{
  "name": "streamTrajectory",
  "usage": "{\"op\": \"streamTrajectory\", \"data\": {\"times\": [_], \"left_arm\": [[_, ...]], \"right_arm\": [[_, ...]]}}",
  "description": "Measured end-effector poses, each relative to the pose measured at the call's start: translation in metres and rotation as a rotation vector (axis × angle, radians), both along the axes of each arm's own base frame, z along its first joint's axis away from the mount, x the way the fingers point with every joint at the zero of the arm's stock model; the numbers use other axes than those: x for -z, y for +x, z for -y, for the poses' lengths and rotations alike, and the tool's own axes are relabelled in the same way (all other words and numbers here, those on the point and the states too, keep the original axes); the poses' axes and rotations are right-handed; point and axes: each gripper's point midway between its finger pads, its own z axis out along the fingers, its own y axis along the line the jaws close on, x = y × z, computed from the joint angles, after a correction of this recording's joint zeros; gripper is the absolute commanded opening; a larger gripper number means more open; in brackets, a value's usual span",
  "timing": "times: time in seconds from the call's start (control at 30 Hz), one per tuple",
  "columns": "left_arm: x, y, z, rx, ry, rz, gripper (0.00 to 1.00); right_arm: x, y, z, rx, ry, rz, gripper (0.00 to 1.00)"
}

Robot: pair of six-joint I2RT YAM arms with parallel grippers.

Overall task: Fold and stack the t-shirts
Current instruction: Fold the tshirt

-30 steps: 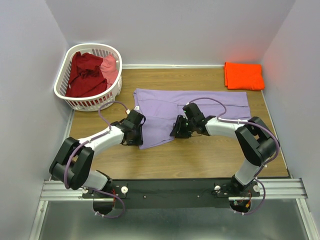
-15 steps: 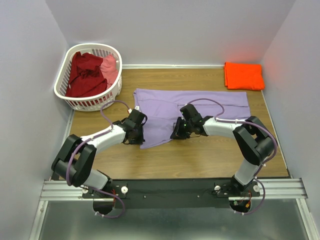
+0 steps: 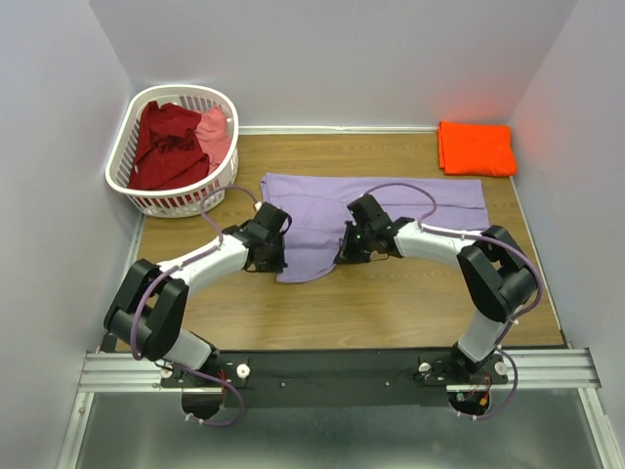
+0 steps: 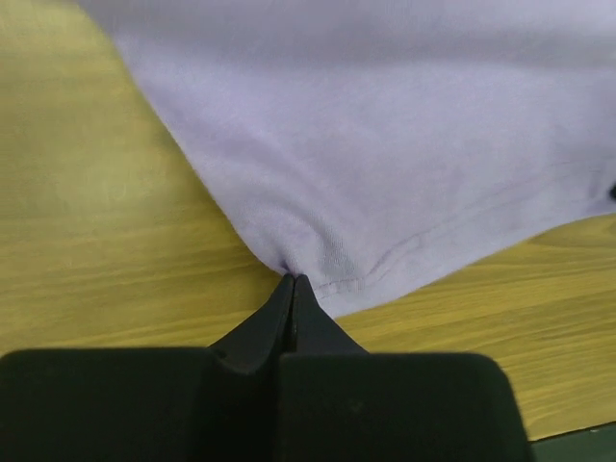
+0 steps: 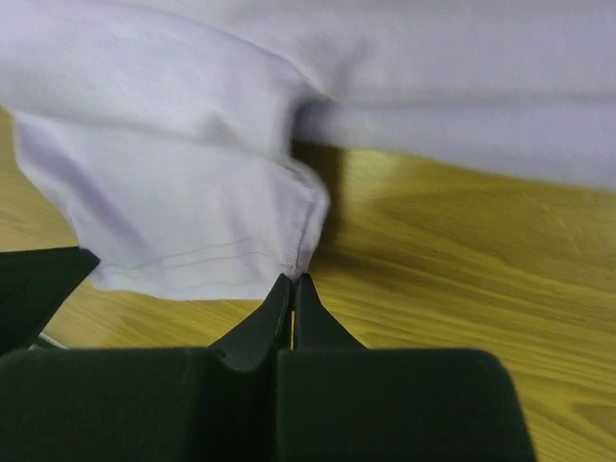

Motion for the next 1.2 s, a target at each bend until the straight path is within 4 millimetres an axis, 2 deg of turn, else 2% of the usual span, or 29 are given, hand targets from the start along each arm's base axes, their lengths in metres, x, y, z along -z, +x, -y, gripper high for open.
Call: {"op": "streamTrajectory", "data": {"times": [0.13, 0.2, 0.27, 0.3, 0.4, 0.67, 0.8, 0.93, 1.07, 1.2], "left_arm": [[-0.031, 0.034, 0.01, -0.003, -0.032, 0.079, 0.0], [-0.046, 0.057, 0.011, -0.015, -0.042, 0.127, 0.0], [-0.053, 0.075, 0.01, -0.025, -0.037, 0.149, 0.0], [-0.055, 0.082, 0.01, -0.026, -0.034, 0.157, 0.0], [-0.061, 0.108, 0.008, -0.037, -0.024, 0.181, 0.0], [-0.081, 0.182, 0.011, -0.027, 0.003, 0.278, 0.0], [-0.079, 0.209, 0.009, -0.021, 0.018, 0.308, 0.0], [-0.07, 0.228, 0.008, -0.012, 0.033, 0.32, 0.0], [-0.06, 0.237, 0.007, 0.0, 0.047, 0.319, 0.0], [-0.06, 0.245, 0.007, 0.009, 0.047, 0.347, 0.0]], "right_arm": [[-0.027, 0.025, -0.009, 0.006, 0.015, 0.064, 0.01], [-0.043, 0.041, -0.013, 0.013, 0.033, 0.109, 0.01], [-0.052, 0.055, -0.012, 0.026, 0.042, 0.133, 0.01], [-0.061, 0.071, -0.011, 0.04, 0.05, 0.158, 0.01], [-0.067, 0.093, -0.008, 0.062, 0.052, 0.184, 0.01], [-0.061, 0.147, 0.002, 0.1, 0.031, 0.211, 0.01], [-0.058, 0.17, 0.003, 0.102, 0.021, 0.229, 0.01], [-0.052, 0.186, 0.002, 0.103, 0.015, 0.238, 0.01], [-0.042, 0.192, 0.008, 0.108, 0.002, 0.23, 0.01], [-0.04, 0.194, 0.014, 0.11, -0.013, 0.231, 0.01]]}}
